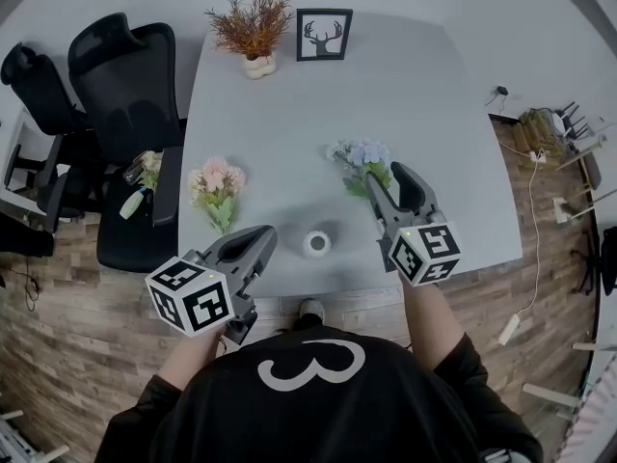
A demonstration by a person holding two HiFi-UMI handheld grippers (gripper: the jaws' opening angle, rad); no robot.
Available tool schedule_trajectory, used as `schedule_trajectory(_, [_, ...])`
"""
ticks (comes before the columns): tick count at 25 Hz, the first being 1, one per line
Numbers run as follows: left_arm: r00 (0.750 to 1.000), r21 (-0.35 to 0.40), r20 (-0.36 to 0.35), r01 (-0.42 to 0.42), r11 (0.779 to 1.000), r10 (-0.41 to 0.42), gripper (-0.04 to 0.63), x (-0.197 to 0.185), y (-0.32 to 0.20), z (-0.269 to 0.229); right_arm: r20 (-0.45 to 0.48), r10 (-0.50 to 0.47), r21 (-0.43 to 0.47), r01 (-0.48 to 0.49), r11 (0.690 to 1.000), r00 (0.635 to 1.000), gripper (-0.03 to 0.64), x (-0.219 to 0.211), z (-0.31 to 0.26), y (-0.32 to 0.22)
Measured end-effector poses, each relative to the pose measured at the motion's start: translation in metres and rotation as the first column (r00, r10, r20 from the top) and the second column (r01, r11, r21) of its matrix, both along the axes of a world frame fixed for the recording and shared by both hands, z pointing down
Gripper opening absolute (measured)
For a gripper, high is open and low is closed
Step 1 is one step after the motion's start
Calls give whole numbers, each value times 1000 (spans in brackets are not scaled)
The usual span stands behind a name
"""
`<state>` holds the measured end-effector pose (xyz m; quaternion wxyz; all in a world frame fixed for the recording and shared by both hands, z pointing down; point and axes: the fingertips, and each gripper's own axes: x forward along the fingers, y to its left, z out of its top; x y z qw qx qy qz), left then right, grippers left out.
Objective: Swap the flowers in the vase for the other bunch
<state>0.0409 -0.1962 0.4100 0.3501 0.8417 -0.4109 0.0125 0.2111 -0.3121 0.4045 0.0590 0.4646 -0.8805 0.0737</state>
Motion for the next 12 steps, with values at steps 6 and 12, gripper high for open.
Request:
schedule_trajectory(6, [1000,80,-13,-26,996,28,11,-12,25,-36,123,-226,53,221,974,966,20,-55,-65,79])
schedule_trajectory(12, [999,148,-26,-35,988,39,11,-27,53,-64,219,-379,-41,397,917,899,9,-108,-73,137])
